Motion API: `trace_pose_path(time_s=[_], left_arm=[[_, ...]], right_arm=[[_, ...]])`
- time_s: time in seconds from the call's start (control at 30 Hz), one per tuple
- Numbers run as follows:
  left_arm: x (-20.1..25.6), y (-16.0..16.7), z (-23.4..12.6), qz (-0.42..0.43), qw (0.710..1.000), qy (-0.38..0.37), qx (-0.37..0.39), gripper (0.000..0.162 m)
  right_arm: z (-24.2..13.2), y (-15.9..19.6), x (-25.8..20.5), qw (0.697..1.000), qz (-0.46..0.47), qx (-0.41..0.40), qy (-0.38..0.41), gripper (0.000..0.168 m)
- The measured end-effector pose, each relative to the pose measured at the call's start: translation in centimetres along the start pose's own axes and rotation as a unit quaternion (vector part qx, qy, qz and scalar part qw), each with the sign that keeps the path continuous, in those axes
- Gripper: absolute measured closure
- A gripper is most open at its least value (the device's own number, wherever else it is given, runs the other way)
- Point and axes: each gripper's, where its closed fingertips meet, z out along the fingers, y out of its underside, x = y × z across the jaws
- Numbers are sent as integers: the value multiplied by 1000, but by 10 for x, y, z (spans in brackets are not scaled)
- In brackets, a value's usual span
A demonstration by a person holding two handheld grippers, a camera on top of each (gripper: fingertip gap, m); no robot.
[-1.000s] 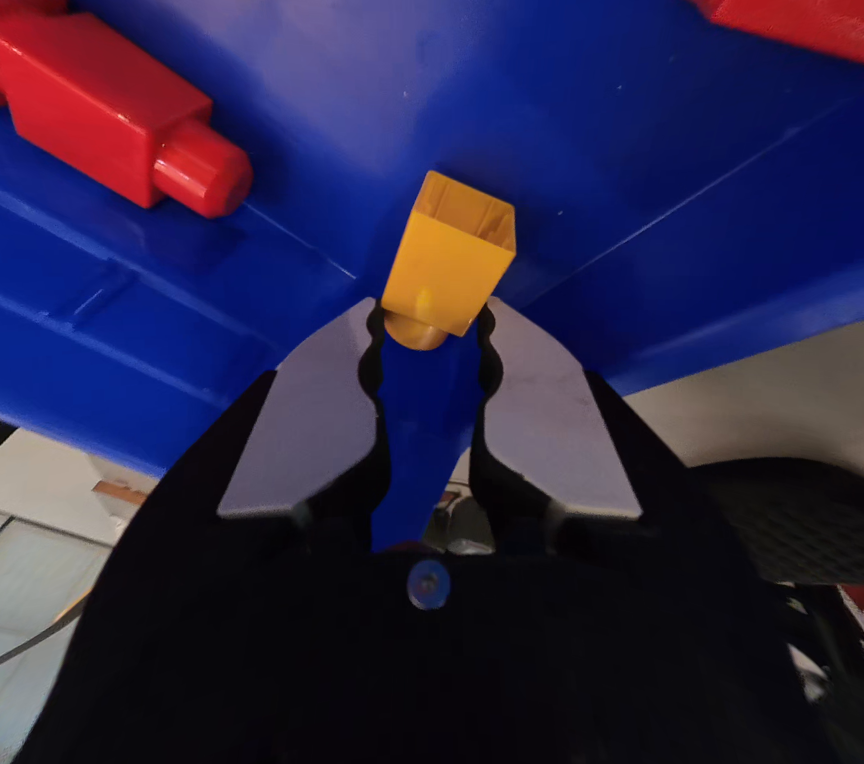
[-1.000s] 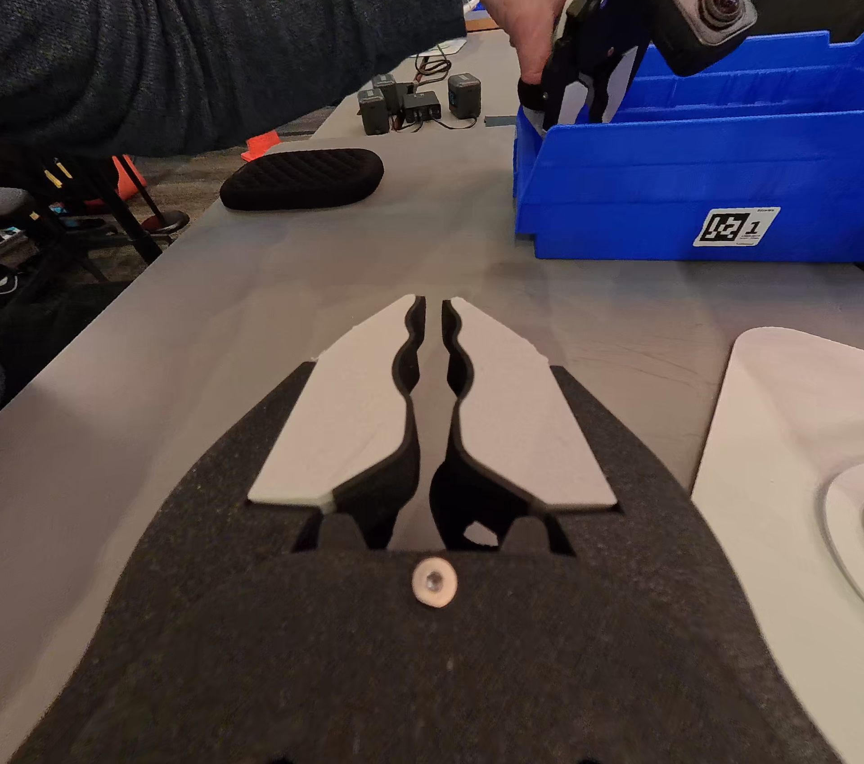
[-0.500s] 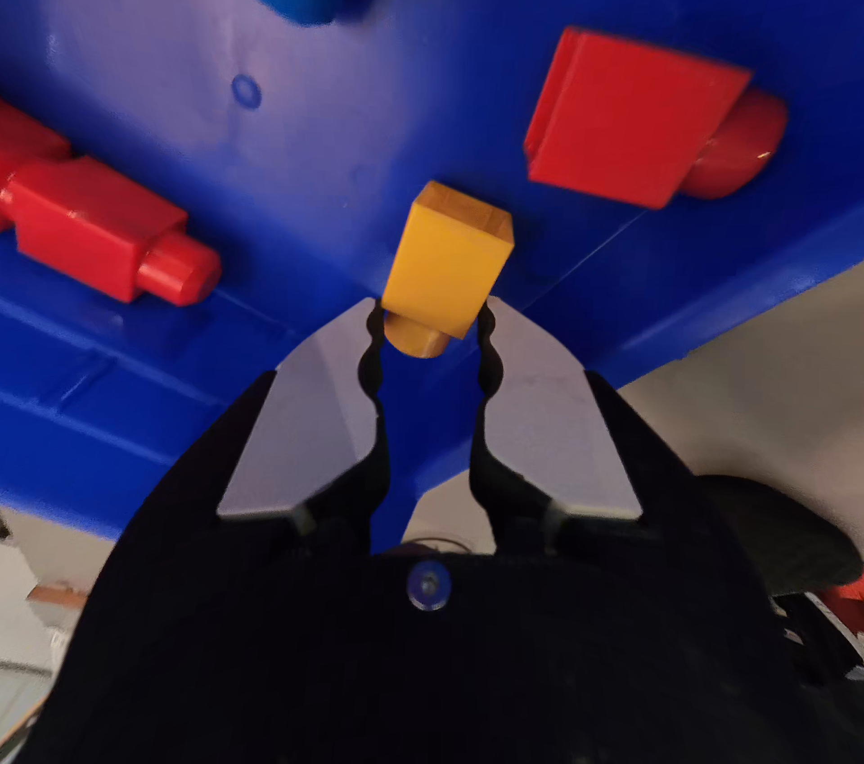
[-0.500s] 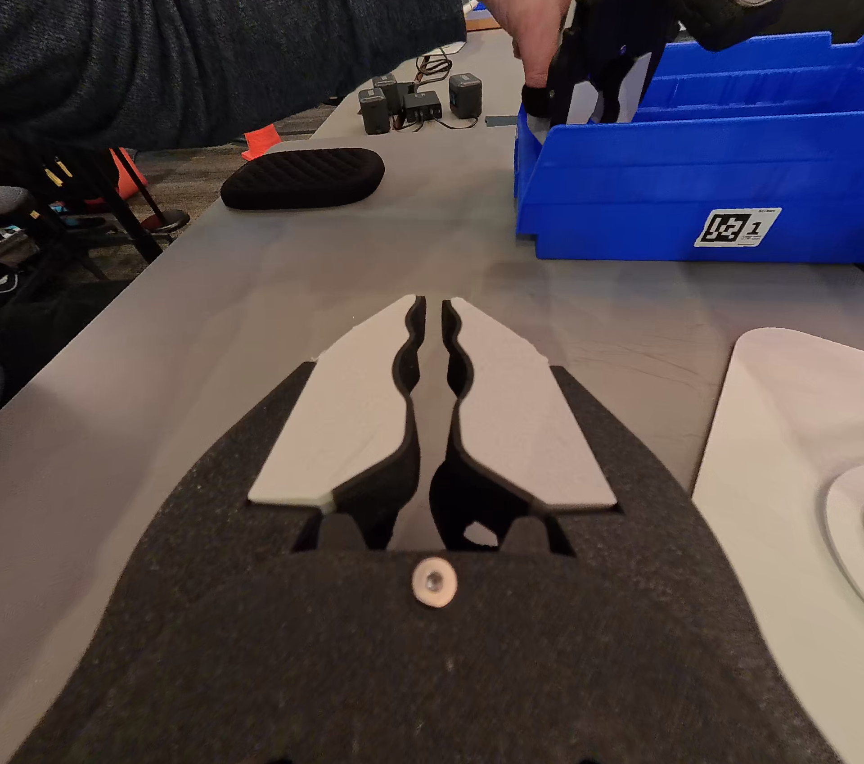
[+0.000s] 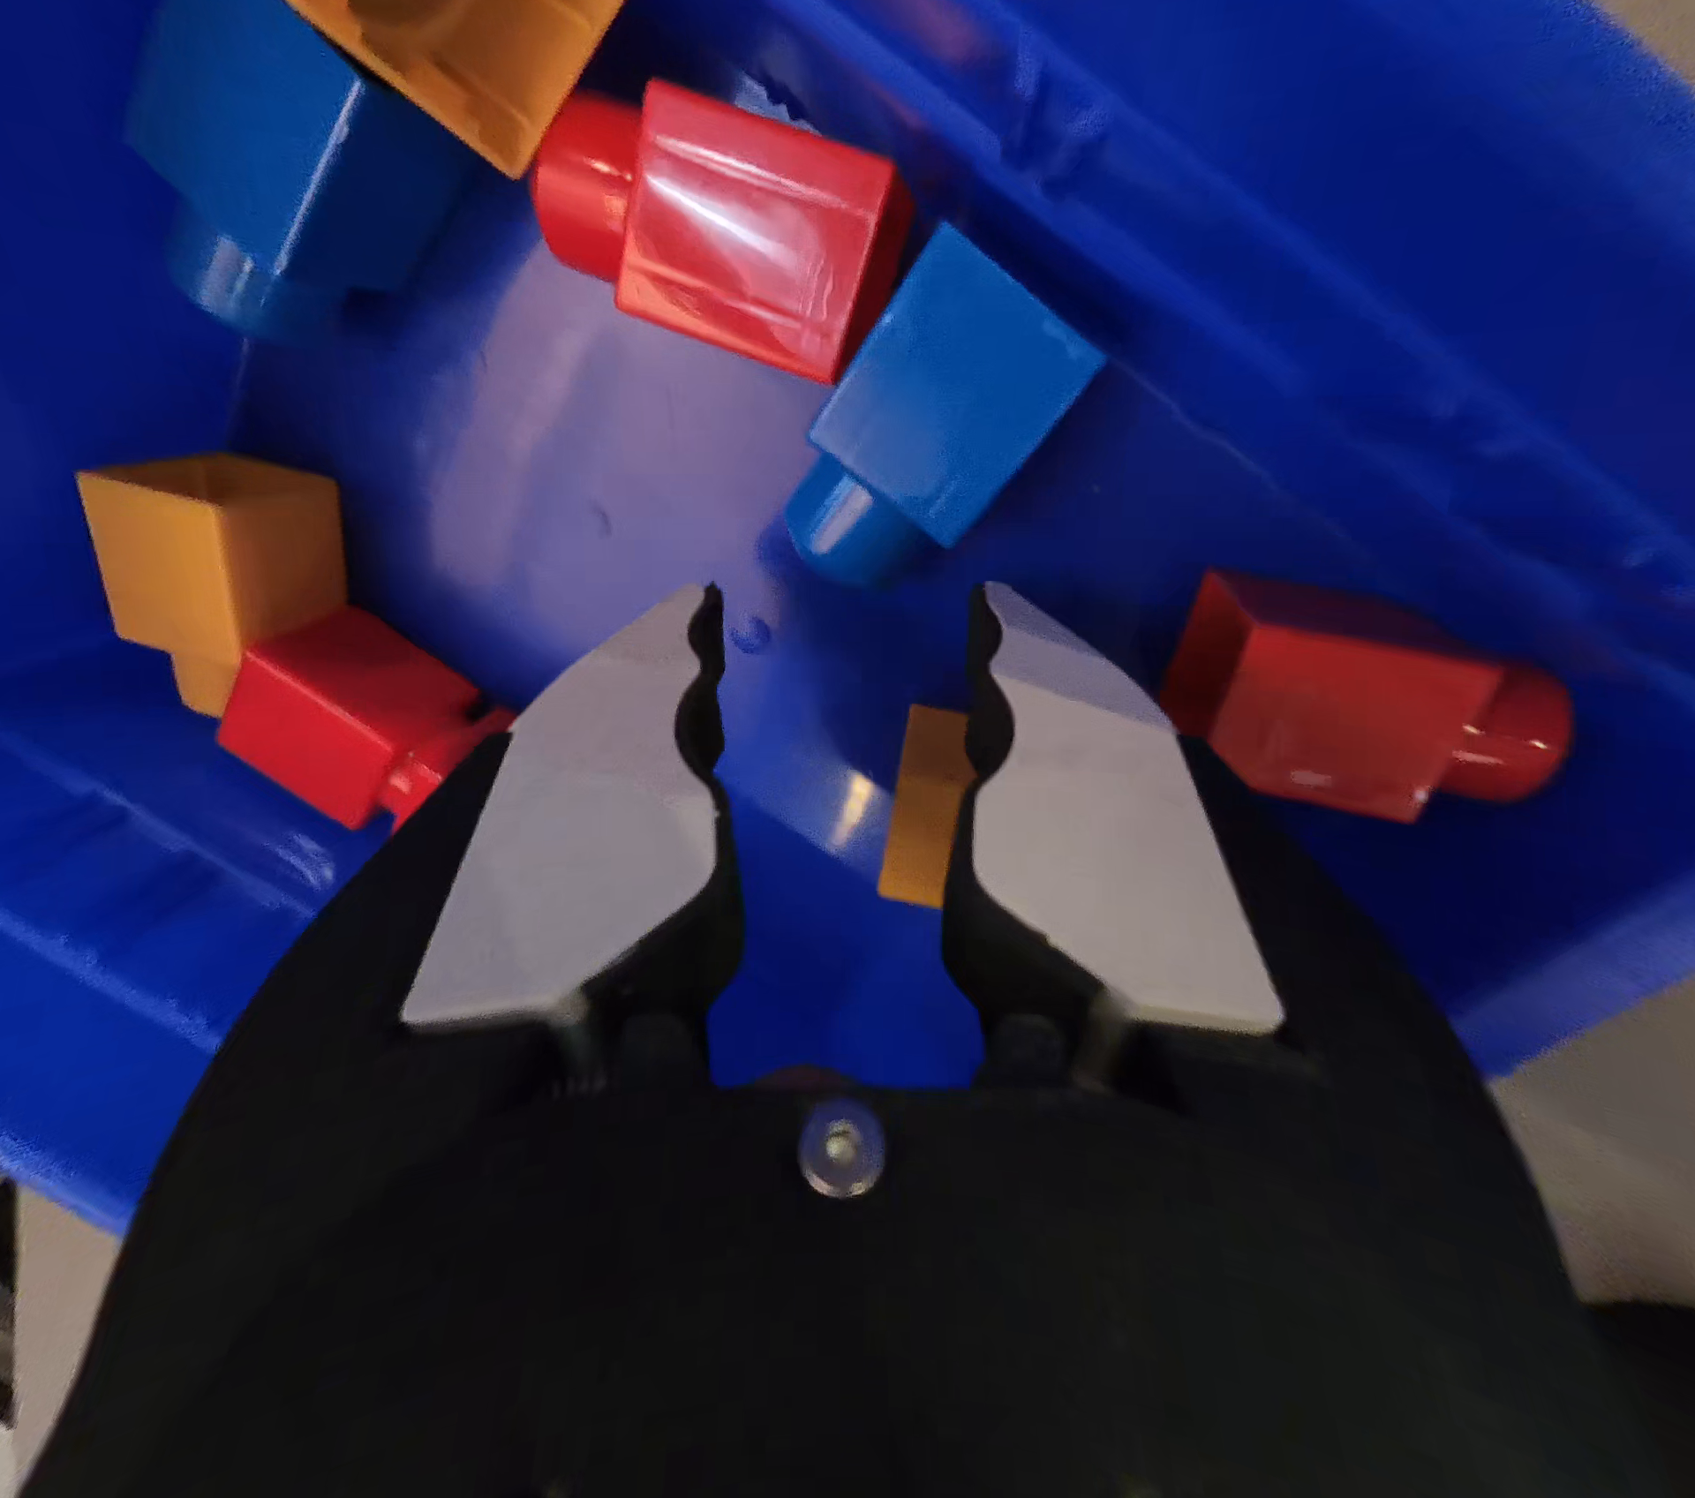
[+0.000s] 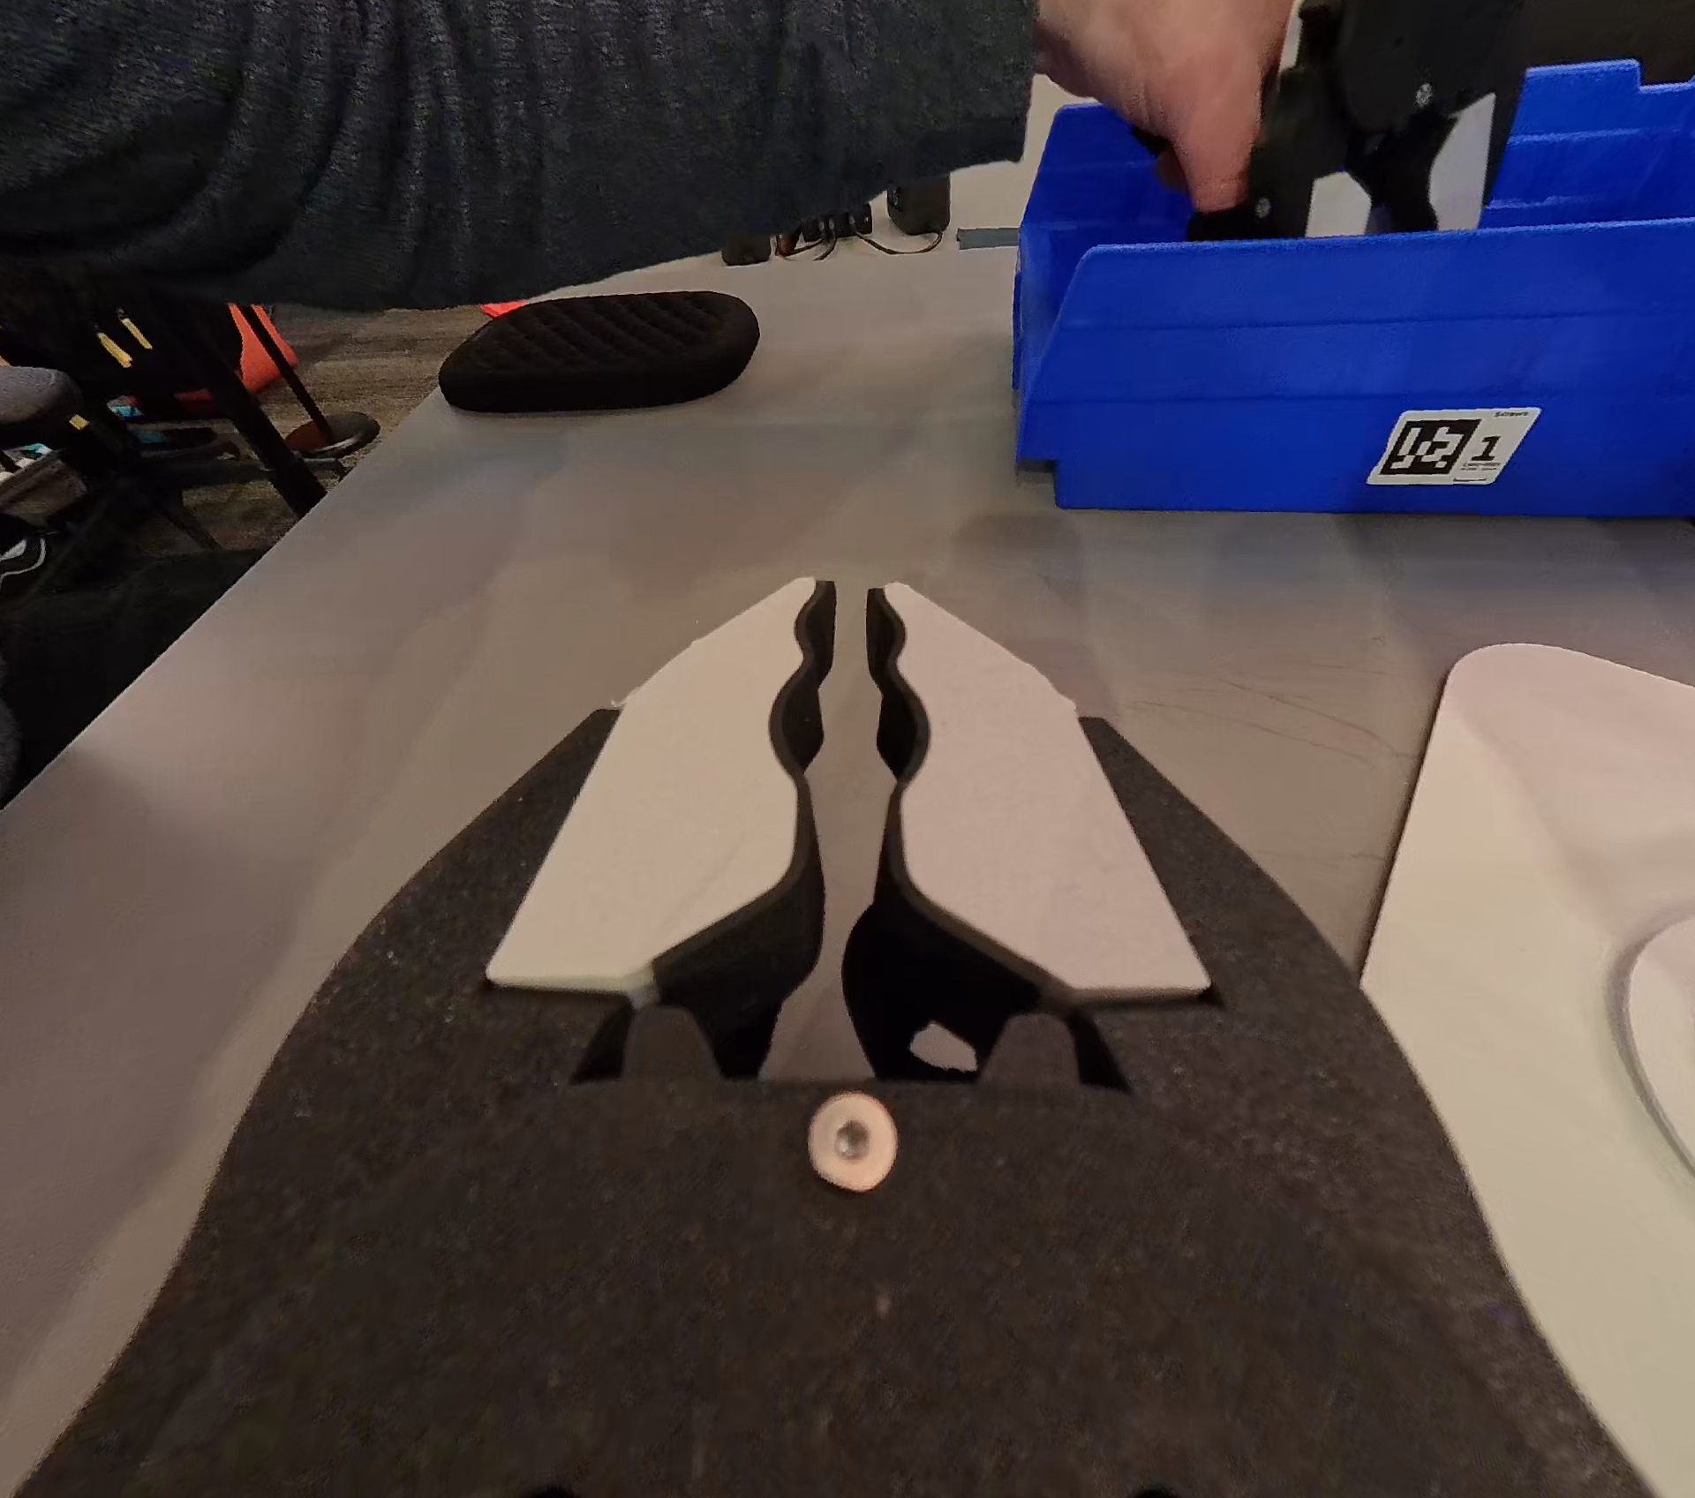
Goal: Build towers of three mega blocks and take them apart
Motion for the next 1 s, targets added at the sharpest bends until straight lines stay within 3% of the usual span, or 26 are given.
trace_pose_path(time_s=[0.13, 0.4, 0.57, 0.73, 0.87, 1.0], left_arm=[[6, -13, 10, 21, 999, 28, 23, 125], [3, -6, -2, 34, 999, -14, 12, 126], [3, 12, -42, 51, 994, -95, -2, 126], [23, 15, -107, 106, 973, -205, 15, 126], [64, -6, -151, 180, 943, -278, 44, 126], [112, -33, -170, 264, 903, -333, 59, 126]], right_arm=[[0, 0, 0, 1000, 2, 1, -2, 162], [0, 0, 0, 1000, 3, 2, -3, 162], [0, -1, 3, 1000, 16, 1, 0, 147], [-2, -14, 10, 997, 68, 43, -16, 131], [1, -37, 10, 989, 117, 77, -52, 121], [8, -59, 14, 978, 173, 83, -80, 104]])
